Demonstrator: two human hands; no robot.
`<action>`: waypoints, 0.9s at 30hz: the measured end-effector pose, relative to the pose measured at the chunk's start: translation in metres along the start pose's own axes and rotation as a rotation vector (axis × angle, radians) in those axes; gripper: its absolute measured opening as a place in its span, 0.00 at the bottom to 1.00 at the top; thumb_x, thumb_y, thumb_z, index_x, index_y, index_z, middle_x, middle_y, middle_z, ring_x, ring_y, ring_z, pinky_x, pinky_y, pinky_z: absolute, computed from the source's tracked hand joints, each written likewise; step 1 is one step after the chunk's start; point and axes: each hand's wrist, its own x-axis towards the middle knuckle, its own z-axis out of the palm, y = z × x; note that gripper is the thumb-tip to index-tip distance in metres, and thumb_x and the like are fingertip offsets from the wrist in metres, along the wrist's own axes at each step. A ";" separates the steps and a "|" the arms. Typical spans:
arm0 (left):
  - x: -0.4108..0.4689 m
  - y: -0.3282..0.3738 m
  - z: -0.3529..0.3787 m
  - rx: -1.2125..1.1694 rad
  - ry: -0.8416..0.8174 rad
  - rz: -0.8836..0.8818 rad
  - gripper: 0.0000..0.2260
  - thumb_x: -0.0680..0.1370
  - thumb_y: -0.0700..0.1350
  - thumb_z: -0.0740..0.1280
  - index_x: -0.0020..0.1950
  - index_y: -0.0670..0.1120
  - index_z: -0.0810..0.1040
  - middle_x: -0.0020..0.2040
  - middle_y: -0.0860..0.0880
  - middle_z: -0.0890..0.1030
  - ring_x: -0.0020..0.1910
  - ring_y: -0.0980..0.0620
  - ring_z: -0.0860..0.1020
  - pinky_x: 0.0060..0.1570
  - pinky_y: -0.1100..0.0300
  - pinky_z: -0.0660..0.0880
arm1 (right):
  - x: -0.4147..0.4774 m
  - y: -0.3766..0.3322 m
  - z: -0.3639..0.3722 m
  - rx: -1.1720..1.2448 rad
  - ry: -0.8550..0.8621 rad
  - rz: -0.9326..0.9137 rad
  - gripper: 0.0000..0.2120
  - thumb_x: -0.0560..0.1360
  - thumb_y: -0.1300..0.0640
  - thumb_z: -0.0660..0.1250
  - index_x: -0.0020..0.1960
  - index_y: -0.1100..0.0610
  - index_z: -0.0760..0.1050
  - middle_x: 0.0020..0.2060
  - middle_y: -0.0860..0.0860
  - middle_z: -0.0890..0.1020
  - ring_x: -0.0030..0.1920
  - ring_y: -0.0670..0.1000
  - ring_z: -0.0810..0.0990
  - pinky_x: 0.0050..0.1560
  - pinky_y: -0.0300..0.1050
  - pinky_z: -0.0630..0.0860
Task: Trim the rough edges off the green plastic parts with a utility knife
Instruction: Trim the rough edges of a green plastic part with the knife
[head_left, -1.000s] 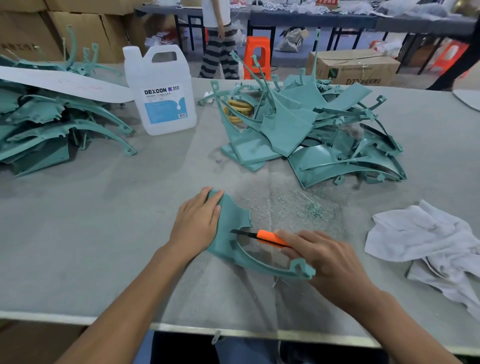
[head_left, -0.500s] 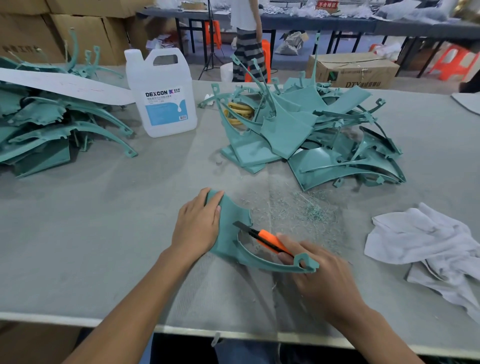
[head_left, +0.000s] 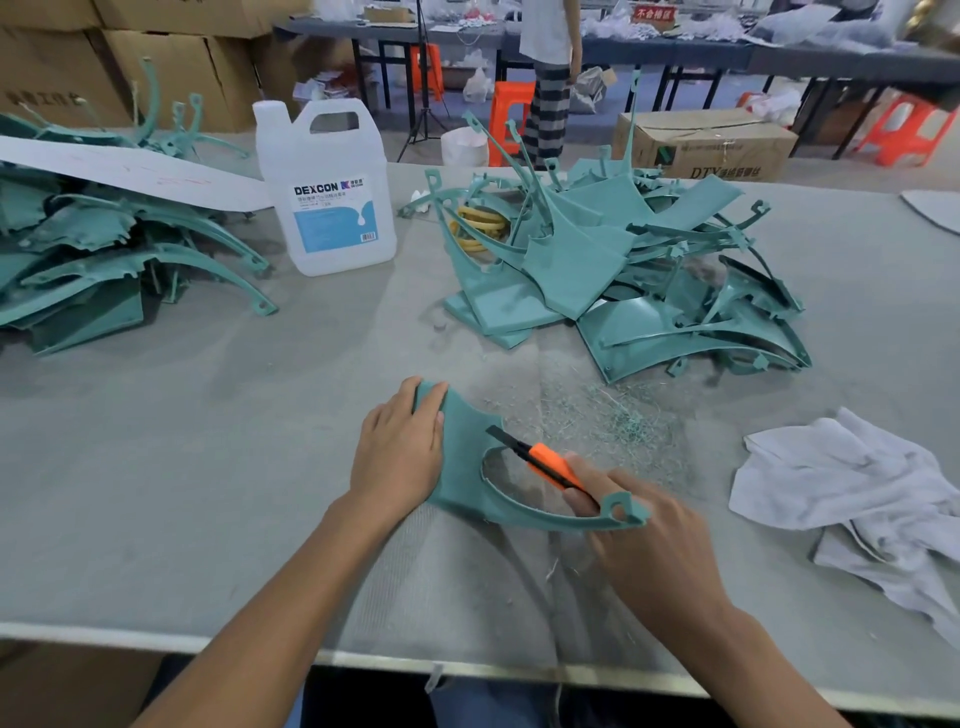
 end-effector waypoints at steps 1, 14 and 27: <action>0.000 0.000 0.000 -0.001 0.004 0.002 0.19 0.86 0.46 0.51 0.77 0.50 0.64 0.74 0.47 0.64 0.66 0.44 0.70 0.69 0.51 0.63 | -0.001 -0.002 0.000 -0.017 0.002 -0.049 0.14 0.76 0.50 0.73 0.62 0.46 0.82 0.35 0.45 0.81 0.30 0.53 0.80 0.24 0.45 0.71; 0.000 -0.005 0.005 0.001 0.019 0.024 0.19 0.86 0.47 0.51 0.77 0.51 0.64 0.75 0.49 0.64 0.68 0.48 0.70 0.68 0.52 0.62 | -0.001 0.010 -0.001 0.019 -0.012 0.018 0.18 0.74 0.54 0.77 0.62 0.48 0.83 0.35 0.45 0.81 0.31 0.53 0.79 0.26 0.43 0.71; 0.009 -0.009 0.001 -0.122 -0.055 0.112 0.16 0.86 0.50 0.53 0.73 0.51 0.64 0.77 0.51 0.67 0.72 0.53 0.68 0.71 0.53 0.56 | -0.002 0.047 0.000 0.187 -0.104 -0.026 0.17 0.79 0.49 0.66 0.67 0.45 0.78 0.44 0.41 0.82 0.43 0.51 0.81 0.38 0.48 0.79</action>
